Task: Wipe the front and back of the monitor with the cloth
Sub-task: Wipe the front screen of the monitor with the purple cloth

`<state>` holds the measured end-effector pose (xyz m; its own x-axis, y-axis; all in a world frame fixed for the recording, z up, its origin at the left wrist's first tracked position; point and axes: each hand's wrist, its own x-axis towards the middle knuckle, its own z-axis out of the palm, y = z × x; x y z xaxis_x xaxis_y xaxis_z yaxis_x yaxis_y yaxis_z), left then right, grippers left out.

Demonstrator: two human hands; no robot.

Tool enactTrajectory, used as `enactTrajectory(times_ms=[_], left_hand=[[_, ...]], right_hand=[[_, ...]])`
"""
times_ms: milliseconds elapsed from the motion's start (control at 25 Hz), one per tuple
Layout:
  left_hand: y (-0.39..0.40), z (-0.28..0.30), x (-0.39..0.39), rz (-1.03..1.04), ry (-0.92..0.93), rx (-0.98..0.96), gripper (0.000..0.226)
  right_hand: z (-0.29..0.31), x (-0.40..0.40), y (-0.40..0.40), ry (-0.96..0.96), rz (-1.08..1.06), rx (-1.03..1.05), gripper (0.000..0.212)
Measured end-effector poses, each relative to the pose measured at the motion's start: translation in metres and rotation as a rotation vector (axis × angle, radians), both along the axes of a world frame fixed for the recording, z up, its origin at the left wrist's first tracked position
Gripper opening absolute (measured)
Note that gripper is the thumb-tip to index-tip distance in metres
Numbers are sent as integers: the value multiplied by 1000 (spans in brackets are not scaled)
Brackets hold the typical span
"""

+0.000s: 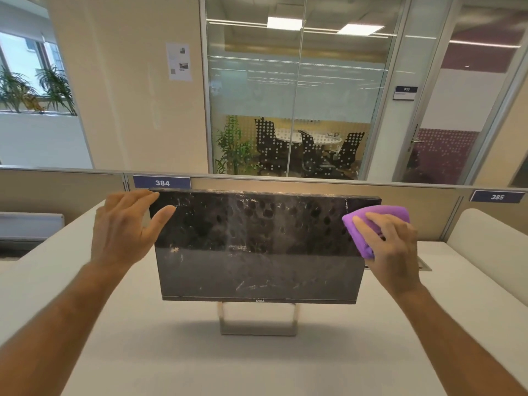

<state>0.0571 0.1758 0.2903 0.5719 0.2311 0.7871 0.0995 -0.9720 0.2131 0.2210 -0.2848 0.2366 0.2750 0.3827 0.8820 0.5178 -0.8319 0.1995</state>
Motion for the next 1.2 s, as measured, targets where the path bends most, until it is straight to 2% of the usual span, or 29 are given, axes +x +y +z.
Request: enactTrajectory(times_ms=[40,160,200,320,360,480,520,640,680,800,840,960,1000,1120,1160,1200], left_hand=[[-1,-1,1,-3,6,6,74],[-2,-1,3,0,-9,9,75],[-1,-1,3,4,-15,8,75],[2,1,6,41,15,-1,80],[4,0,7,55,37,-4,82],[7,1,6,71,72,8,85],[9,2,6,75,72,25,84],[14,8,6,100,112,80,85],[16,10,6,110,147,95,87],[17,14,9,86,241,140,95],[17,15,10,63,251,156,96],[11,17,14,-5,271,166,97],[9,16,16,-20,277,162,95],[6,15,19,-46,263,127,88],[6,16,19,-50,253,116,87],[7,16,19,-51,244,110,85]], right_hand=[[0,1,-3,11,-6,0,79],[10,3,-4,85,-21,208,83],[9,1,0,82,-28,185,83],[-2,-8,10,24,-9,-89,79],[-1,-9,9,42,-9,-86,79],[13,-5,9,147,-21,242,79],[14,-5,13,146,-28,256,79],[8,-11,25,49,-21,16,80],[10,-11,24,56,-21,16,80],[20,-7,22,124,-40,221,81],[19,-8,25,115,-36,214,80],[7,-16,37,19,-10,-27,76],[8,-15,35,29,-8,-37,76],[17,-7,22,136,-48,197,80],[16,-6,22,139,-41,221,80],[11,-8,26,110,-28,150,80]])
